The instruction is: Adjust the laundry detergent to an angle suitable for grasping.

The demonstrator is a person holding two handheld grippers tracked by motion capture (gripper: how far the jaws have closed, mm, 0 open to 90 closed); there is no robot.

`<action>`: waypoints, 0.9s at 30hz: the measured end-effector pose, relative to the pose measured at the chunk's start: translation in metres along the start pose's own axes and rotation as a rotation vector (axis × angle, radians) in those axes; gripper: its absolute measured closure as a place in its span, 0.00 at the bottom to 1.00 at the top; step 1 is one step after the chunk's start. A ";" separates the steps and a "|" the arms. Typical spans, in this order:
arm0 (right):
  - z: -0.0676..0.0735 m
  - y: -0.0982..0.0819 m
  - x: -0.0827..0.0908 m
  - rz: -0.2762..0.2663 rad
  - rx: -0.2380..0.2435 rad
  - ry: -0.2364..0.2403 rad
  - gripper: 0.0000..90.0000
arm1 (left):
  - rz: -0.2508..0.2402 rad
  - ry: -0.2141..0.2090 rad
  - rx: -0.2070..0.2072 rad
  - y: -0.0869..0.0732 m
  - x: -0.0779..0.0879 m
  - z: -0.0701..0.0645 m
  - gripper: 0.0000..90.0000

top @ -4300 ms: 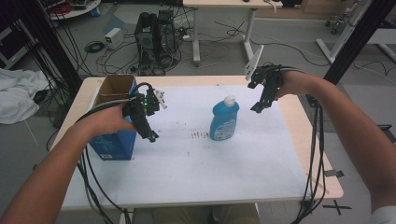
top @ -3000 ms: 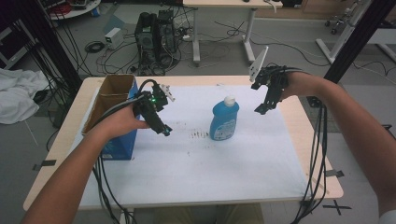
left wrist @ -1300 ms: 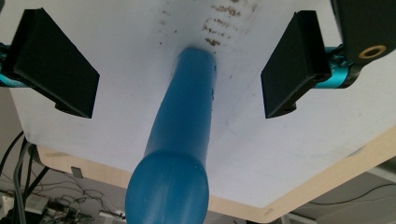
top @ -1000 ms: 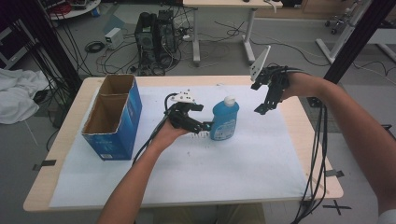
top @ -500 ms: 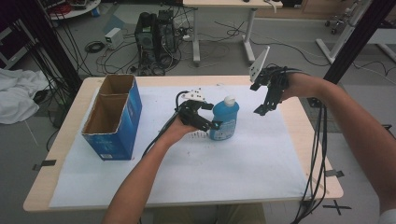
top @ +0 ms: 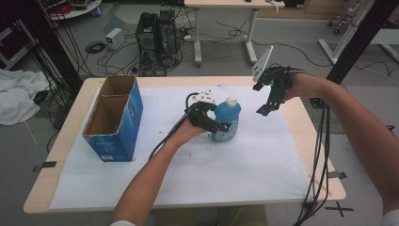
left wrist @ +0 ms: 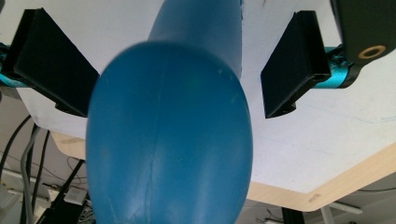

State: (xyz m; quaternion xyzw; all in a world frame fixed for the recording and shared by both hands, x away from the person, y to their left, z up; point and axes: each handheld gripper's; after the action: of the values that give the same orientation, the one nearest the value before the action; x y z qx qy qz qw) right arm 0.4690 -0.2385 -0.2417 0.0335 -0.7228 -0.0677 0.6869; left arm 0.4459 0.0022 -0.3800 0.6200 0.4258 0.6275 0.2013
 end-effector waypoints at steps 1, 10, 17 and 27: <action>0.000 0.001 0.000 -0.001 0.000 -0.001 0.01 | -0.004 0.005 0.003 0.001 -0.001 0.000 0.13; 0.000 0.001 0.001 -0.002 0.005 -0.005 0.01 | -0.001 0.001 0.001 0.004 -0.009 0.000 0.13; 0.001 0.000 0.002 -0.003 0.001 -0.009 0.01 | 0.000 -0.013 -0.006 0.010 -0.014 -0.002 0.13; 0.002 -0.001 0.003 -0.008 0.000 -0.016 0.01 | -0.005 0.010 0.002 0.010 -0.015 -0.002 0.17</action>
State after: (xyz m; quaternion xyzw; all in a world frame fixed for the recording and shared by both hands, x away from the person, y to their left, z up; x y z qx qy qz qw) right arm 0.4668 -0.2396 -0.2387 0.0357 -0.7281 -0.0707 0.6809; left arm 0.4489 -0.0155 -0.3804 0.6160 0.4290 0.6297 0.1999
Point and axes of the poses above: each handheld gripper's, and its own axes: x roughly backward along the jaws, y roughly out of its top, z roughly to its left, and after that the axes turned 12 degrees about z, right-handed
